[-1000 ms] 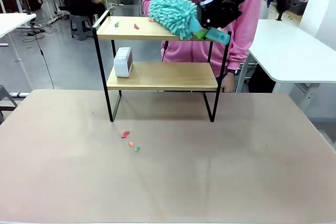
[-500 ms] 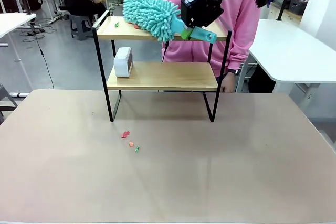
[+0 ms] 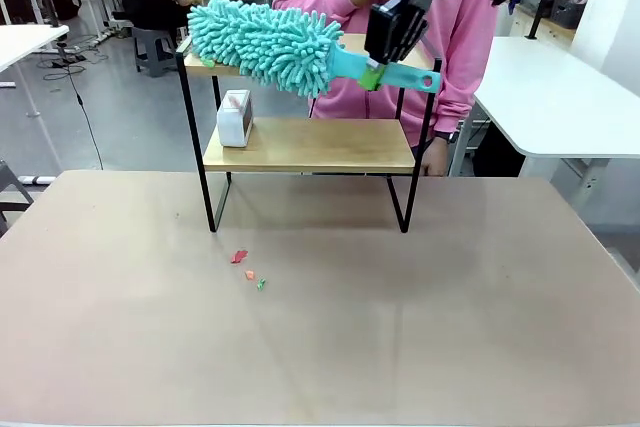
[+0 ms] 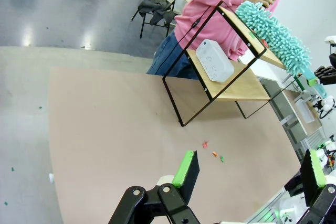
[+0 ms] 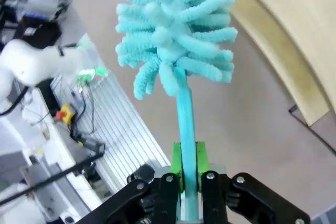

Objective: Clean the shelf.
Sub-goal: Clean the remaining tier of the Shelf with the Duster once objects are removed.

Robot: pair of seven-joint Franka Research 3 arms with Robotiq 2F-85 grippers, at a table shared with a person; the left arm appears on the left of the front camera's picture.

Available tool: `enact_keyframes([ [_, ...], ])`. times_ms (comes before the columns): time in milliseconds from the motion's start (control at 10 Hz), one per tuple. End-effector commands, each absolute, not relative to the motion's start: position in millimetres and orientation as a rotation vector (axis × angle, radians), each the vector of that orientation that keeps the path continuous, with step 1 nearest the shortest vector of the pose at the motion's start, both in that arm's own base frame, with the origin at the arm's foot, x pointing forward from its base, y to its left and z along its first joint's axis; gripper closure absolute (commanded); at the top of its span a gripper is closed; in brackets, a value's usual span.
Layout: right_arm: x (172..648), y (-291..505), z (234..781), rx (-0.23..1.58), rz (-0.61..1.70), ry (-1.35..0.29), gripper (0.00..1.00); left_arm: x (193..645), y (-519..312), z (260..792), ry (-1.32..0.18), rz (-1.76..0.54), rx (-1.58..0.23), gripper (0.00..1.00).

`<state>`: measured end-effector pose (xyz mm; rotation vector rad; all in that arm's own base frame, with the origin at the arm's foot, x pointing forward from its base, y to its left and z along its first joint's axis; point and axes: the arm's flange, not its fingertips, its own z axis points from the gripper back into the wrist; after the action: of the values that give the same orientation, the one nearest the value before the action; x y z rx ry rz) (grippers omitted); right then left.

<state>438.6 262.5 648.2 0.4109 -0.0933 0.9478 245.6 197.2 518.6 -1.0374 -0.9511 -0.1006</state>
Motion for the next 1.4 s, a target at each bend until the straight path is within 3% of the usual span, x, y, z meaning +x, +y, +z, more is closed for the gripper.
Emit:
enact_keyframes([
  [0, 421, 231, 655, 0.491, 1.125, 0.045, 0.88, 246, 196, 520, -0.979, -0.120, -1.044, 0.00],
  [200, 389, 192, 661, 0.669, 1.277, 0.117, 0.88, 246, 196, 520, -0.979, -0.120, -1.044, 0.00],
  [700, 374, 136, 643, 0.862, 1.187, 0.022, 0.88, 246, 196, 520, -0.979, -0.120, -1.044, 0.00],
  [900, 359, 74, 639, 1.124, 0.983, -0.131, 0.88, 246, 196, 520, -0.979, -0.120, -1.044, 0.00],
  [1100, 332, -25, 626, 1.368, 0.612, -0.427, 0.88, 246, 196, 520, -0.979, -0.120, -1.044, 0.00],
  [1300, 301, -102, 577, 1.310, 0.044, -0.699, 0.88, 246, 196, 520, -0.979, -0.120, -1.044, 0.00],
])
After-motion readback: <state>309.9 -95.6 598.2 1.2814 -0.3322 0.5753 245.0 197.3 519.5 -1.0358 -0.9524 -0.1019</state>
